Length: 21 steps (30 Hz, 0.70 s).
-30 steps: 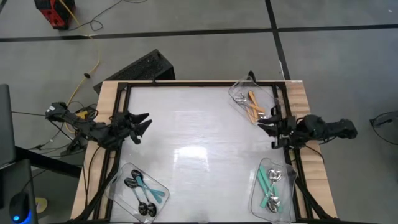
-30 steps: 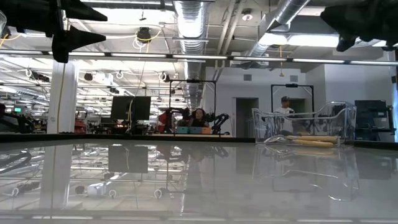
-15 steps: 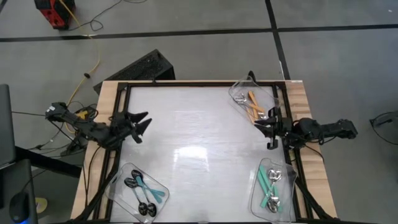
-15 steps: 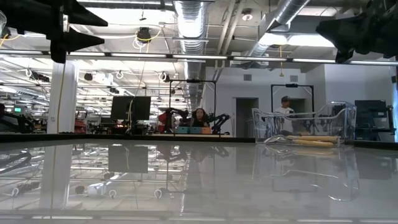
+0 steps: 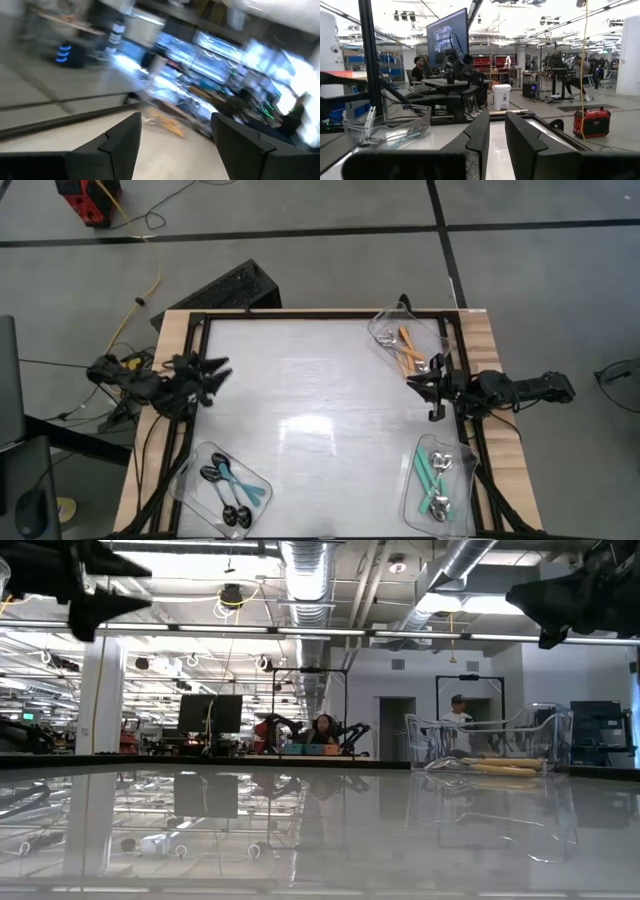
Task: Sort silverware by color (type)
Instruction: Return to Home Position
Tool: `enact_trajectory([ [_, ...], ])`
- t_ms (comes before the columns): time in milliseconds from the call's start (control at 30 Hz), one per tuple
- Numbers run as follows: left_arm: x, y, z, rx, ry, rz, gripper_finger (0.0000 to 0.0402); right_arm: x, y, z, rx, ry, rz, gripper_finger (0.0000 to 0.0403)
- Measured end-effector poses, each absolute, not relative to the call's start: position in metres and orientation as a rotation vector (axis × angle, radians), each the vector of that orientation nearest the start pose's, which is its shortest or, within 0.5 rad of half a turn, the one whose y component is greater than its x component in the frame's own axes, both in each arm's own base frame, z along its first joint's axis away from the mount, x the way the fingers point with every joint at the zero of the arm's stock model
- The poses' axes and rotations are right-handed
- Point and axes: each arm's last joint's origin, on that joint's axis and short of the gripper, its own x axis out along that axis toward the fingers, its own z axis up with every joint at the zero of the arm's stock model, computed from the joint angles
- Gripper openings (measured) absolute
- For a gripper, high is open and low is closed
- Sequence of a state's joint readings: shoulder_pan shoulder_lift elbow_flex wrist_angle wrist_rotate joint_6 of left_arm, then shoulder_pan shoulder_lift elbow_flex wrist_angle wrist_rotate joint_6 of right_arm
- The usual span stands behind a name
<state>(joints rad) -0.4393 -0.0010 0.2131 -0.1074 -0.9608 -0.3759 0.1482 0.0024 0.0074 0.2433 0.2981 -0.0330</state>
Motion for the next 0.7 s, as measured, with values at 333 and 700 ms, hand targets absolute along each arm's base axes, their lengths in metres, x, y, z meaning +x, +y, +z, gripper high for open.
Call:
enact_trajectory([
  [333, 0.073, -0.023, 0.229, -0.176, -0.107, -0.106, 0.0226, 0.094, 0.006, 0.187, 0.033, -0.225, -0.147, 0.0087],
  [700, 0.088, -0.030, 0.188, -0.139, -0.107, -0.083, 0.0226, 0.095, 0.006, 0.182, 0.043, -0.179, -0.144, 0.0087],
])
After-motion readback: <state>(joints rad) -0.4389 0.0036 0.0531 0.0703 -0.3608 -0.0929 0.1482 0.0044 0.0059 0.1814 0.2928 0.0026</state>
